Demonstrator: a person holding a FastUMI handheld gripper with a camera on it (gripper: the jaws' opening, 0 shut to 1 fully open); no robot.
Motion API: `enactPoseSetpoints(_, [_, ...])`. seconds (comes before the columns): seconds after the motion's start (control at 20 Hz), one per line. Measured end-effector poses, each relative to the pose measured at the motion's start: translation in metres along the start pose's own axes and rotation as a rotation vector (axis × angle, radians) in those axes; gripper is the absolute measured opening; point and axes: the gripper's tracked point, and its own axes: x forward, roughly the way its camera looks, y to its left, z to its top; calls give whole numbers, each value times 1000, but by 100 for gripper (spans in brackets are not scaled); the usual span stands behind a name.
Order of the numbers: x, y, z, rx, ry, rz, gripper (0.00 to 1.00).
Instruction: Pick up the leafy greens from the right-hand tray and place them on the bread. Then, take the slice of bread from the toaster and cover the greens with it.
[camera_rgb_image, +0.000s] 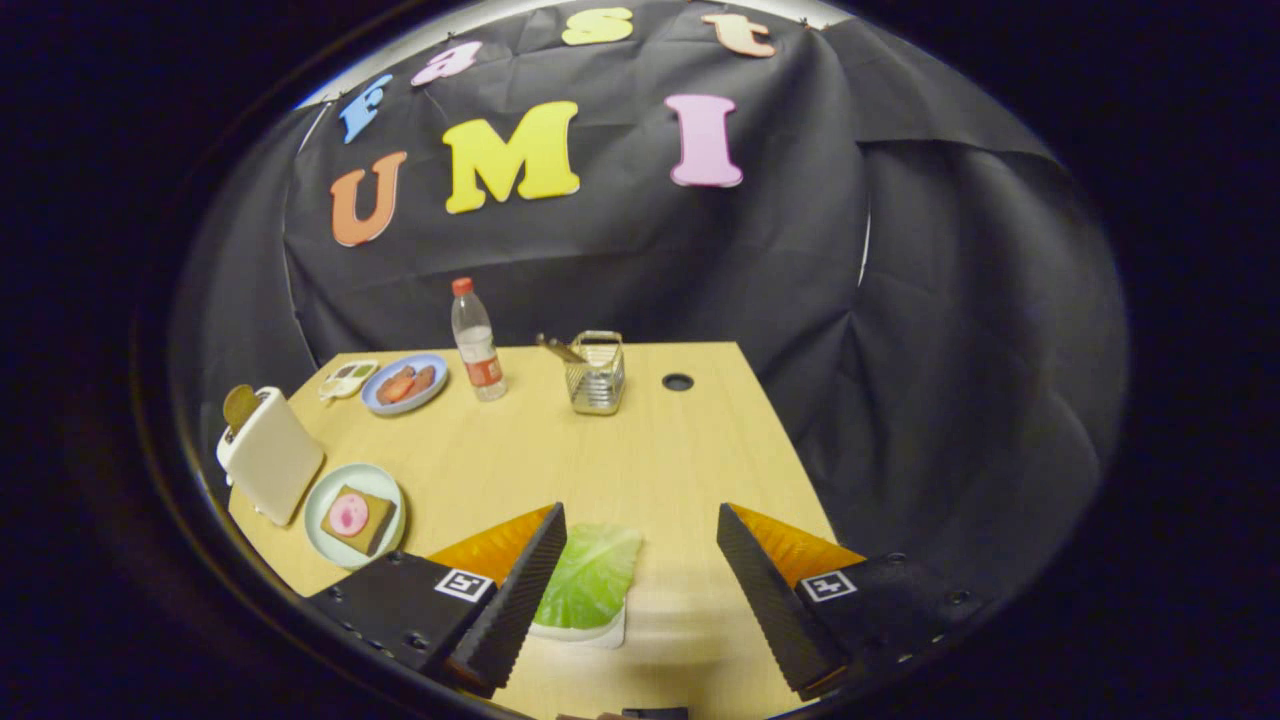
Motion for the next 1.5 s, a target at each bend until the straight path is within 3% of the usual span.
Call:
enactPoseSetpoints(0.3, [70, 6, -42, 35, 167, 22, 94])
enactPoseSetpoints(0.65, [119, 24, -82, 69, 352, 91, 90])
enactPoseSetpoints(0.75, [120, 25, -86, 106, 359, 89, 81])
enactPoseSetpoints(1.0, [116, 28, -85, 33, 322, 41, 37])
enactPoseSetpoints(1.15, [115, 29, -82, -51, 298, -10, 37])
enactPoseSetpoints(1.45, [108, 28, -71, -48, 266, -103, 41])
enactPoseSetpoints(1.5, [107, 27, -72, -48, 266, -127, 19])
